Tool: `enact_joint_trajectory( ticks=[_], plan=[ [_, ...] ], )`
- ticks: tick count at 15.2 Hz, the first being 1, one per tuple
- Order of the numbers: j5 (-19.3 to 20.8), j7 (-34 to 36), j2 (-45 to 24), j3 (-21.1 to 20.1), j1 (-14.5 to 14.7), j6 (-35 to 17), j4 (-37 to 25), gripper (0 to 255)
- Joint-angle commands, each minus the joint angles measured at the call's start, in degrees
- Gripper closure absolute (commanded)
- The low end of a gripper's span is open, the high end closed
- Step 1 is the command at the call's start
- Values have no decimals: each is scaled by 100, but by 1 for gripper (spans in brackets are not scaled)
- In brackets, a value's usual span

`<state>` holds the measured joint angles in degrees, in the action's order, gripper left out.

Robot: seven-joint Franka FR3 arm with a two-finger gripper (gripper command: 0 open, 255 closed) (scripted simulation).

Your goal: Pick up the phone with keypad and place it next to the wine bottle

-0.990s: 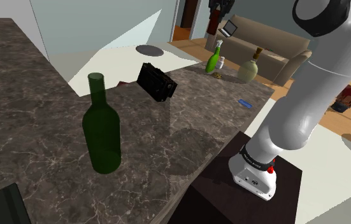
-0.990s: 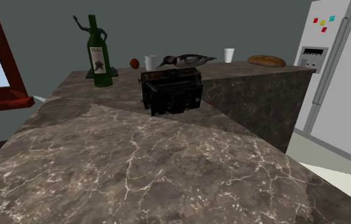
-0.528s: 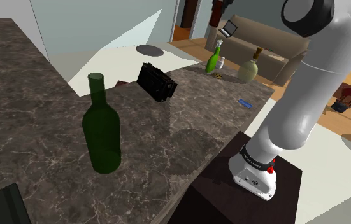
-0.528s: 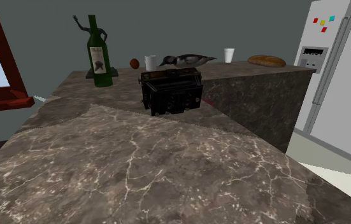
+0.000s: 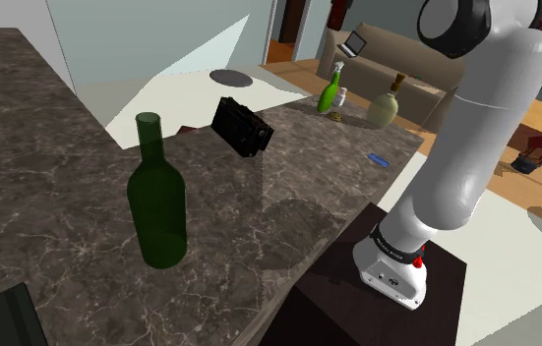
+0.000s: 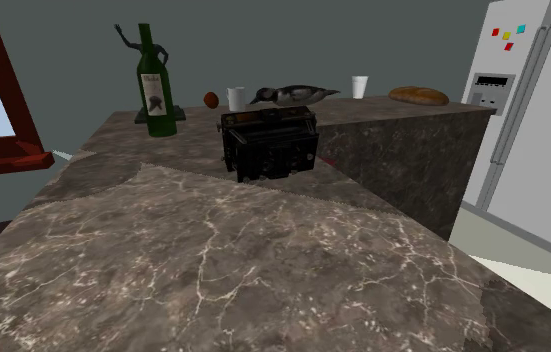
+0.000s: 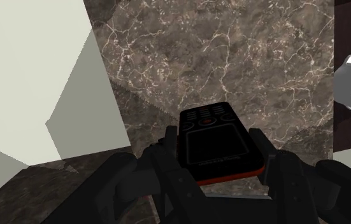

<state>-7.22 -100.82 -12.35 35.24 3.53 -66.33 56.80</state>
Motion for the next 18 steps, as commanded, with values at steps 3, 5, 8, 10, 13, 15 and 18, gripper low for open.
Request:
enact_joint_trajectory(
  ticks=[3, 5, 8, 10, 13, 15, 18],
  plan=[
    [569, 658, 898, -249, 694, -285, 1034, 255],
    [816, 1053, 1345, -468, 958, -384, 1514, 255],
    [1067, 1630, 1904, -826, 1237, -465, 2097, 255],
    [1168, 1997, 2215, -1071, 1374, -490, 2418, 255],
    [1241, 2525, 2601, -1434, 1538, -505, 2819, 255],
    [1249, 2864, 2812, -1668, 1633, -506, 3039, 255],
    [1214, 3357, 3067, -2013, 1764, -500, 3308, 255]
  ],
)
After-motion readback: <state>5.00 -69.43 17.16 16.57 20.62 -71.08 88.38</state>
